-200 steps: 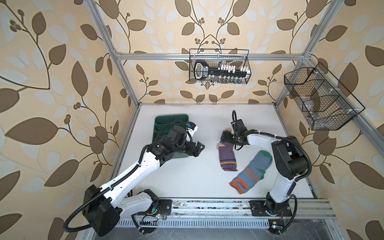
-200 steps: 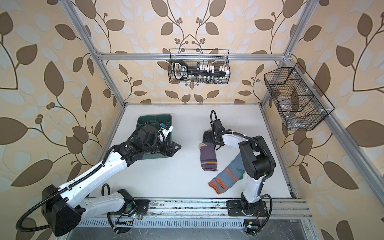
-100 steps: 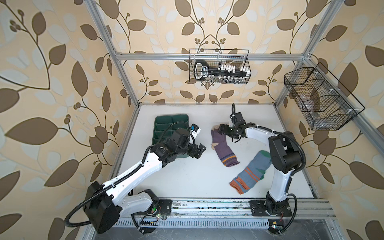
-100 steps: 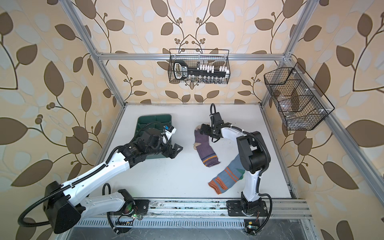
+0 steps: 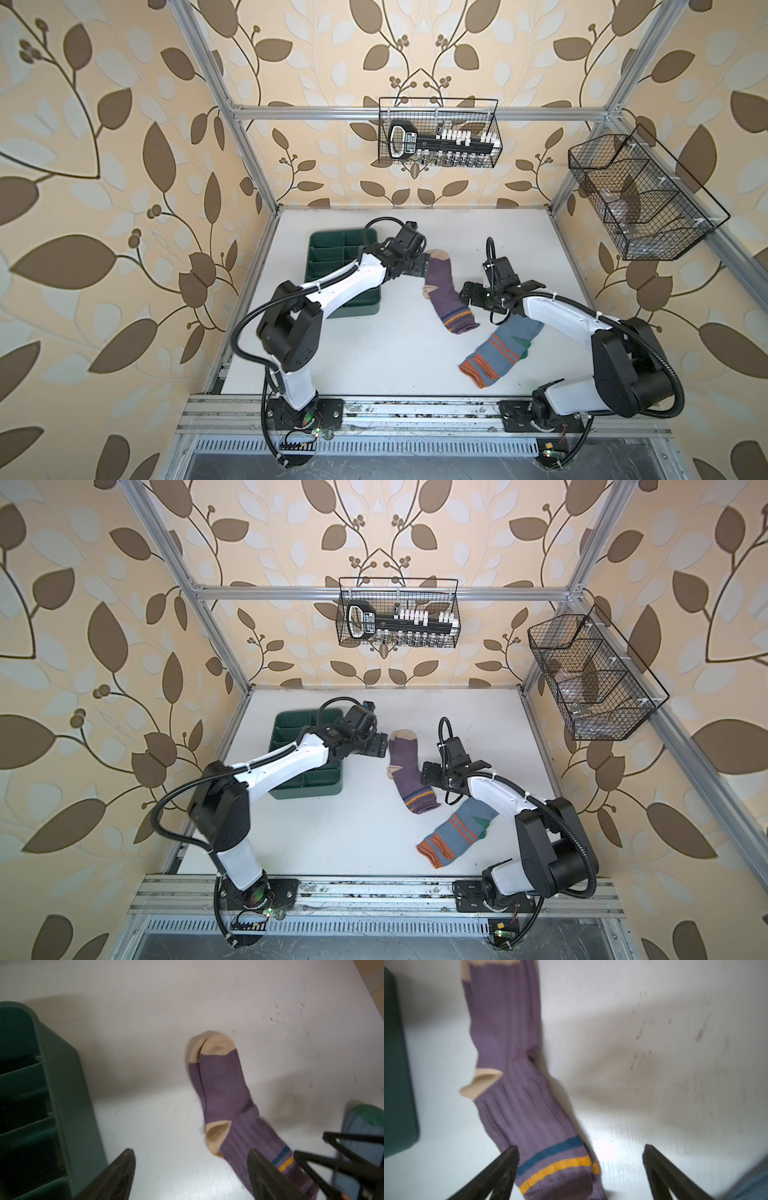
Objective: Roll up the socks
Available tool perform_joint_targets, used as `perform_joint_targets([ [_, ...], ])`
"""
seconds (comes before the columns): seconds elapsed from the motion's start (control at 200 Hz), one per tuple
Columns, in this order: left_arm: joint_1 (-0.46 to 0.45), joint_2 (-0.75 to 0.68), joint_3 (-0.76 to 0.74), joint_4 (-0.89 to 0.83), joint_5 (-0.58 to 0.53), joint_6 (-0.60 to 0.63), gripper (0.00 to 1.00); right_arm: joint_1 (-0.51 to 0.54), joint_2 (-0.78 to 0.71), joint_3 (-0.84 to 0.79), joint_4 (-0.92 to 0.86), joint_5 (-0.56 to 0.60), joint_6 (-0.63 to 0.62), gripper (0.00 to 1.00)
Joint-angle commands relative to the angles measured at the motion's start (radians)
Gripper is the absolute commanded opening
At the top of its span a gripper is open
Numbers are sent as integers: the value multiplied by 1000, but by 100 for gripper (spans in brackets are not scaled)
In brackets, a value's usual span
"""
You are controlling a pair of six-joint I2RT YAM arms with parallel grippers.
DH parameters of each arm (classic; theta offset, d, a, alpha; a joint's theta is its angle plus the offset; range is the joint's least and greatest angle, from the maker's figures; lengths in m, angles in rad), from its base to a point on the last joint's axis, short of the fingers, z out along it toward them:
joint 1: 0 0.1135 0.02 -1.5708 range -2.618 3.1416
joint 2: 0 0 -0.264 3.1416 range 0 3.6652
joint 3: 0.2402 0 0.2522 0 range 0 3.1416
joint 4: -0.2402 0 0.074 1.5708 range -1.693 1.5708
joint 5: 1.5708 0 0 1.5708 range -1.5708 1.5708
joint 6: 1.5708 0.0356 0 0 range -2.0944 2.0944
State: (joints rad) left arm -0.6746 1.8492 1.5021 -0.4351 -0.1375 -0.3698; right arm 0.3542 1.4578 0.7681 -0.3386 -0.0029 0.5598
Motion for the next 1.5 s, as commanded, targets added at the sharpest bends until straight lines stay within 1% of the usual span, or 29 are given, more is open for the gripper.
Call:
perform_joint_targets([
  [0.0, 0, 141, 163, -107, -56, -45, 83, 39, 29, 1, -16, 70, -9, 95],
  [0.055, 0, 206, 228, -129, -60, -47, 80, 44, 30, -8, -9, 70, -9, 95],
  [0.115, 0, 257, 265, -126, -72, -42, 77, 44, 23, -21, -5, 71, -10, 95],
  [0.185, 0, 300, 297, -121, -96, -42, 66, 45, 14, -32, -1, 76, -15, 95],
  [0.28, 0, 352, 335, -111, -119, -32, 59, 45, 11, -38, 1, 71, -23, 95],
  [0.485, 6, 455, 425, -120, -169, -20, 50, 47, 34, -36, 4, 69, -38, 95],
  [0.61, 15, 504, 478, -131, -196, -8, 47, 52, 45, -35, 15, 62, -41, 95],
  [0.68, 25, 525, 496, -123, -188, -7, 46, 57, 54, -29, 18, 59, -43, 95],
  [0.765, 36, 553, 526, -120, -169, -8, 39, 66, 73, -17, 15, 61, -47, 95],
  [0.835, 39, 564, 532, -109, -150, -3, 35, 72, 85, -11, 13, 63, -50, 95],
  [0.91, 39, 573, 530, -91, -141, 4, 34, 74, 98, -5, 15, 60, -50, 95],
  [0.965, 41, 583, 530, -76, -134, 10, 27, 75, 106, 6, 13, 57, -52, 95],
  [1.01, 43, 595, 534, -71, -127, 13, 24, 80, 112, 18, 7, 59, -52, 95],
  [1.07, 47, 609, 539, -66, -115, 15, 15, 87, 111, 33, -2, 64, -54, 95],
  [1.13, 50, 617, 539, -57, -113, 14, 10, 95, 110, 48, -11, 77, -59, 95],
  [1.325, 58, 613, 523, -27, -100, 32, 4, 104, 131, 78, -34, 98, -72, 95],
  [1.385, 60, 609, 515, -19, -94, 51, 0, 110, 138, 80, -33, 100, -72, 95],
  [1.495, 67, 604, 493, -3, -96, 92, 0, 130, 156, 100, -34, 122, -75, 95],
])
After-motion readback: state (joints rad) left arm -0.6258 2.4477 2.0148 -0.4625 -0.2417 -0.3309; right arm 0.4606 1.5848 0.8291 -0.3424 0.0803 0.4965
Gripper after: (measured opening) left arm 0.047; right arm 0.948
